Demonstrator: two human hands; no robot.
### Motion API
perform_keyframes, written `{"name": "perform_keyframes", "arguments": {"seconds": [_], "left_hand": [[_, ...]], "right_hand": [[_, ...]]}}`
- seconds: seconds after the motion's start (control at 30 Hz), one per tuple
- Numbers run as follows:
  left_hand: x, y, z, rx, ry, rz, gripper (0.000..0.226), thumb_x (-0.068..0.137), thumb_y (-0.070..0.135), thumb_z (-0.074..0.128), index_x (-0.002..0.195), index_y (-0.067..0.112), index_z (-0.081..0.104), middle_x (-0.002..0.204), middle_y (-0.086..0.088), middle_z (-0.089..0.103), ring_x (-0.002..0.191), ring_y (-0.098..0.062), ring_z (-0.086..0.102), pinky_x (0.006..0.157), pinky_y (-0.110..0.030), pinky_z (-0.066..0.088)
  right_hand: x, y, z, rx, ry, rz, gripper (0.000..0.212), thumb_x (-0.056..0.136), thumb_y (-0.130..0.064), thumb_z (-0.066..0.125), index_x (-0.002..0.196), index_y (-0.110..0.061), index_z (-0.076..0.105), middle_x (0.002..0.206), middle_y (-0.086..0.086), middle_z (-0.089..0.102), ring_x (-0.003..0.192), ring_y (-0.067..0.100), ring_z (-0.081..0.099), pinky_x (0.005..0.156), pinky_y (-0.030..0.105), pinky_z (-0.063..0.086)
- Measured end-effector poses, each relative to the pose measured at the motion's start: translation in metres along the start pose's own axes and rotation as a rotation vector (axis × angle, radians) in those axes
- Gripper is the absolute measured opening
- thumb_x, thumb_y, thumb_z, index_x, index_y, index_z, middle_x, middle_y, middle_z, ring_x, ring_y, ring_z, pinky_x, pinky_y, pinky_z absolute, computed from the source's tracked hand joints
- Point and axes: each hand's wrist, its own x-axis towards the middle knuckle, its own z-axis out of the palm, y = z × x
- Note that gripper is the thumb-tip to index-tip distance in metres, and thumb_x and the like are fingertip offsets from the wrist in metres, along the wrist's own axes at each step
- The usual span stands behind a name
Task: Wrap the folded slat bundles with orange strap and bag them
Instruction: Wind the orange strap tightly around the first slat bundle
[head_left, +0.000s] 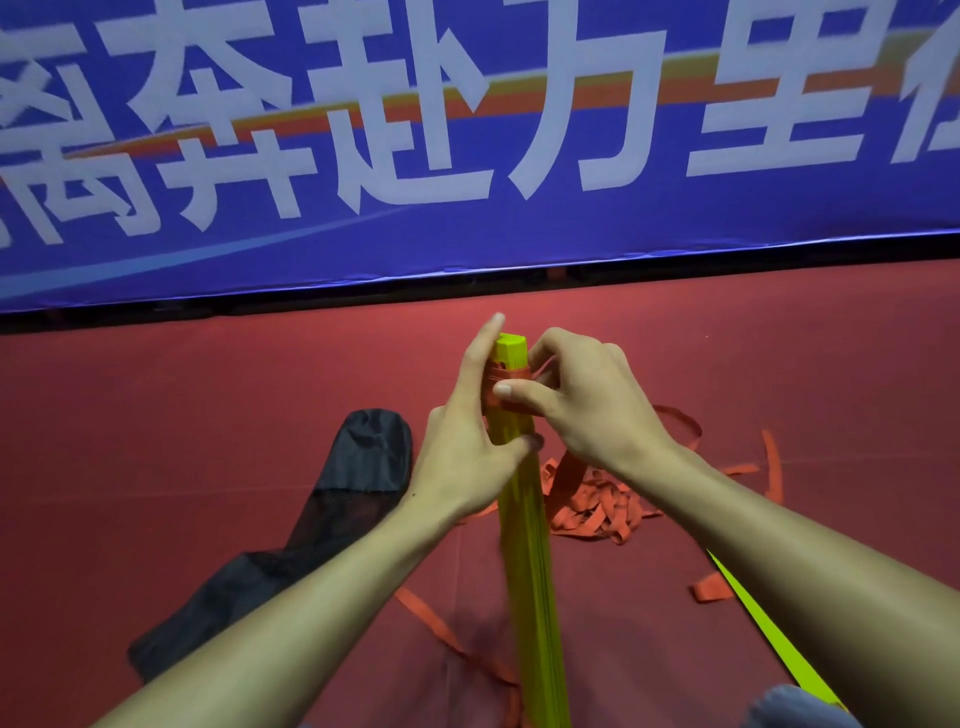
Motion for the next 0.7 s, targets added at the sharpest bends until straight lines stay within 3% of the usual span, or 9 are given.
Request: {"name": "perform_keyframes", "arguments": {"seconds": [0.13,0.23,0.33,0.47,0.57,0.7], "left_hand": [[0.000,-0.005,0.001,0.047,0.007,-0.012,0.111,0.074,0.011,0.083,0.144,0.064,0.015,0.088,0.018,0.068,0.077,-0.002,0.071,0.076,-0.027,0.060],[0.002,-0.008,0.000,-0.010,0.031,-0.019,0.103,0.074,0.007,0.083,0.141,0.060,0.026,0.083,0.015,0.069,0.074,-0.005,0.071,0.073,-0.035,0.062],[0.008,-0.011,-0.004,-0.086,0.043,-0.060,0.104,0.071,0.002,0.084,0.139,0.060,0.032,0.084,0.008,0.068,0.077,-0.020,0.072,0.073,-0.045,0.062],[0.013,-0.017,-0.011,-0.111,0.015,-0.102,0.108,0.062,0.009,0.088,0.135,0.065,0.032,0.093,0.000,0.069,0.082,-0.032,0.072,0.078,-0.055,0.060],[0.014,-0.017,-0.013,-0.165,-0.018,-0.102,0.106,0.065,0.006,0.088,0.133,0.065,0.033,0.106,-0.010,0.069,0.082,-0.035,0.072,0.075,-0.053,0.061],[0.010,-0.011,-0.015,-0.309,-0.088,-0.074,0.103,0.072,-0.010,0.082,0.130,0.062,0.037,0.111,-0.021,0.067,0.090,-0.032,0.073,0.068,-0.040,0.062]], "right_hand": [[-0.001,0.001,0.007,-0.009,0.023,-0.001,0.031,0.079,-0.048,0.075,0.080,-0.023,0.056,0.071,-0.005,0.067,0.073,0.018,0.067,0.068,0.042,0.055],[0.002,0.001,0.007,-0.007,-0.003,-0.014,0.033,0.076,-0.048,0.078,0.087,-0.021,0.063,0.075,-0.006,0.069,0.077,0.014,0.067,0.071,0.040,0.056],[0.005,0.006,-0.004,-0.043,-0.046,-0.080,0.037,0.074,-0.046,0.079,0.096,-0.016,0.071,0.082,-0.003,0.072,0.080,0.012,0.066,0.077,0.032,0.054],[0.010,0.020,-0.018,-0.065,-0.052,-0.143,0.027,0.071,-0.042,0.081,0.074,-0.017,0.072,0.059,-0.010,0.061,0.053,0.002,0.052,0.051,0.012,0.038],[0.010,0.031,-0.021,-0.002,-0.027,-0.149,0.023,0.072,-0.039,0.081,0.070,-0.018,0.071,0.053,-0.012,0.056,0.049,0.003,0.049,0.048,0.012,0.034],[0.008,0.042,-0.019,0.167,-0.072,-0.118,0.017,0.076,-0.036,0.078,0.068,-0.023,0.071,0.052,-0.008,0.055,0.050,0.002,0.042,0.049,0.019,0.033]]}}
